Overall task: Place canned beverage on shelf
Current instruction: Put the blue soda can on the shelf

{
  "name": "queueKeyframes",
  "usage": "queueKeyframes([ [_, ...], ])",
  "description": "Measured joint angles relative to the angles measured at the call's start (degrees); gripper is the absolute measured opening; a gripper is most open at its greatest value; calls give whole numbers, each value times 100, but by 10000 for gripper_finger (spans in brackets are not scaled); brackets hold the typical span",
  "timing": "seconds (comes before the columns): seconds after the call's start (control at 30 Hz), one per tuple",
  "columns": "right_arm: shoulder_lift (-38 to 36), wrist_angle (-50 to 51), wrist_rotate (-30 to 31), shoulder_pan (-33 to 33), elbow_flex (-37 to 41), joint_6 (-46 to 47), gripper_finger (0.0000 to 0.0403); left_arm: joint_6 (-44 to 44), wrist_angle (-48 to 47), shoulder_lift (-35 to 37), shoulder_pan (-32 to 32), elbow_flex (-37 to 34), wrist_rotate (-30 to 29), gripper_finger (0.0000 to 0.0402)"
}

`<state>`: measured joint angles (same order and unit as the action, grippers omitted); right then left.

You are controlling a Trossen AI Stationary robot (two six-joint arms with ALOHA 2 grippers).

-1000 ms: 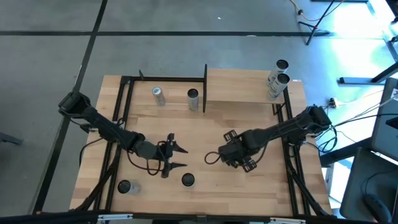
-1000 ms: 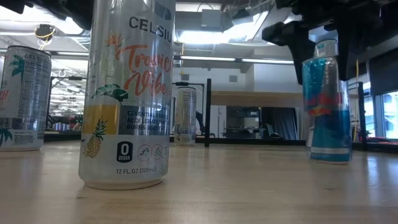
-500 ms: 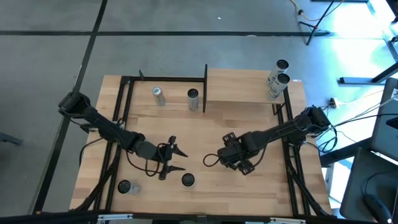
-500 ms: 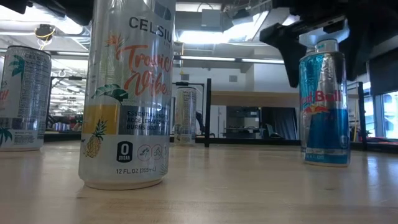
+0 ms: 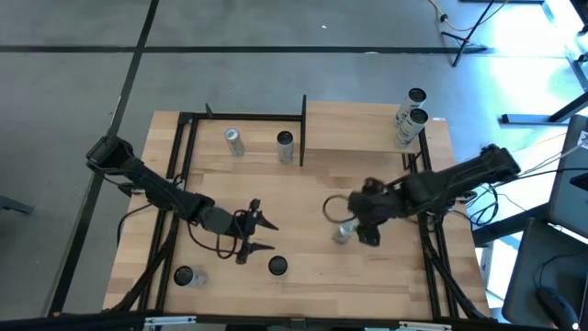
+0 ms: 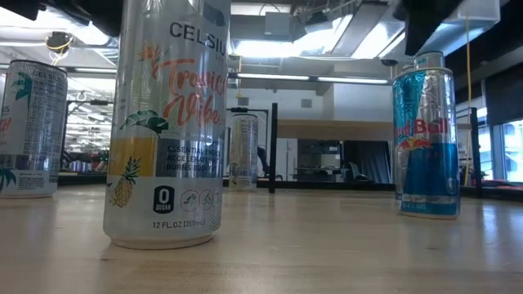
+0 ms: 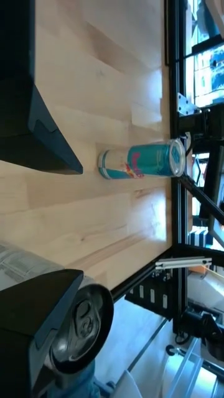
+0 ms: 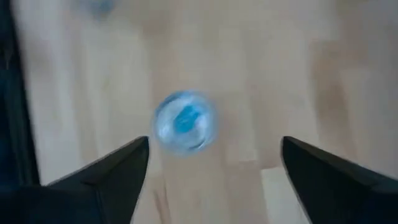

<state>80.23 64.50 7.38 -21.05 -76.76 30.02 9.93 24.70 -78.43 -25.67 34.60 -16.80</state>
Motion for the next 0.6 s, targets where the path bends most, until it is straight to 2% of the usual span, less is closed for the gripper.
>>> queueKeyframes([
  [0.1,-296,-170,357,-53,325,1289,348,2,1,0,69,-1,0,247],
  [0.27,-339,-251,687,-287,689,2454,350,19,-1,0,172,1,-1,247],
  [0.47,-93,-1152,615,-391,903,2360,351,39,-1,0,181,-1,-20,247],
  [0.6,75,-1369,533,-420,899,2225,351,49,-1,0,181,-1,-22,247],
])
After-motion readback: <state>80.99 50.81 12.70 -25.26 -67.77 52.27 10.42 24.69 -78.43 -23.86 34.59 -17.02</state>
